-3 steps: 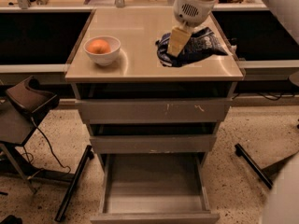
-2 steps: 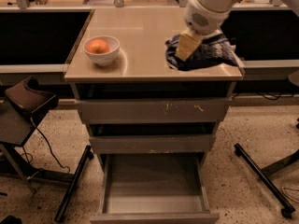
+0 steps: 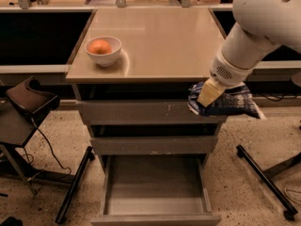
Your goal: Place blue chip bag into bottom drawer
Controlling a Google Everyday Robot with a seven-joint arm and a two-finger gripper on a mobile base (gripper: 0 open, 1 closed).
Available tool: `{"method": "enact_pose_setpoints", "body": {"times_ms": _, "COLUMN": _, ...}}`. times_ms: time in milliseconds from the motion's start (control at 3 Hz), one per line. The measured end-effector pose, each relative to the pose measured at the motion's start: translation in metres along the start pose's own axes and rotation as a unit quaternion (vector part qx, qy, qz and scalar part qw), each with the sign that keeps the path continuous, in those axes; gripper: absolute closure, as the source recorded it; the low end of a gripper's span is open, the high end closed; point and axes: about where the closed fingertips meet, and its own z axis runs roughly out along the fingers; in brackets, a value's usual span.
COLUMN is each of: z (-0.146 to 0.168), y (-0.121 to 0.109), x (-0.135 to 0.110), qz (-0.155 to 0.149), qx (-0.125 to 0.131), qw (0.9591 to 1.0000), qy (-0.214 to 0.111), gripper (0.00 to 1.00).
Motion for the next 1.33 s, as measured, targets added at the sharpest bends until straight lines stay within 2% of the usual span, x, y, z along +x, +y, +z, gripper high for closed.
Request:
{"method": "enact_pose_setpoints", "body": {"times_ms": 333, "z": 0.000, "y": 0.000, "x": 0.000, "qz": 0.000, "qx": 0.000, "qw": 1.0000, "qy": 0.000, "gripper": 1.00}}
{"method": "enact_pose_setpoints", "body": {"times_ms": 667, "z": 0.024, "y": 0.004, "x": 0.005, "qz": -0.007, "qx": 0.004, "qw": 0.9999, "qy": -0.014, "gripper": 1.00}}
{"method": "enact_pose_setpoints", "body": {"times_ms": 1000, "z": 0.116, "y": 0.026, "x": 0.049, "qz": -0.004, "qx": -0.030, "qw": 0.9995, "qy": -0.007, "gripper": 1.00}}
{"method": "enact_pose_setpoints", "body": {"times_ms": 1333, "z": 0.205, "y": 0.036, "x": 0.088, "qz": 0.024, "qx": -0.061, "qw": 0.9976, "qy": -0.022, "gripper": 1.00}}
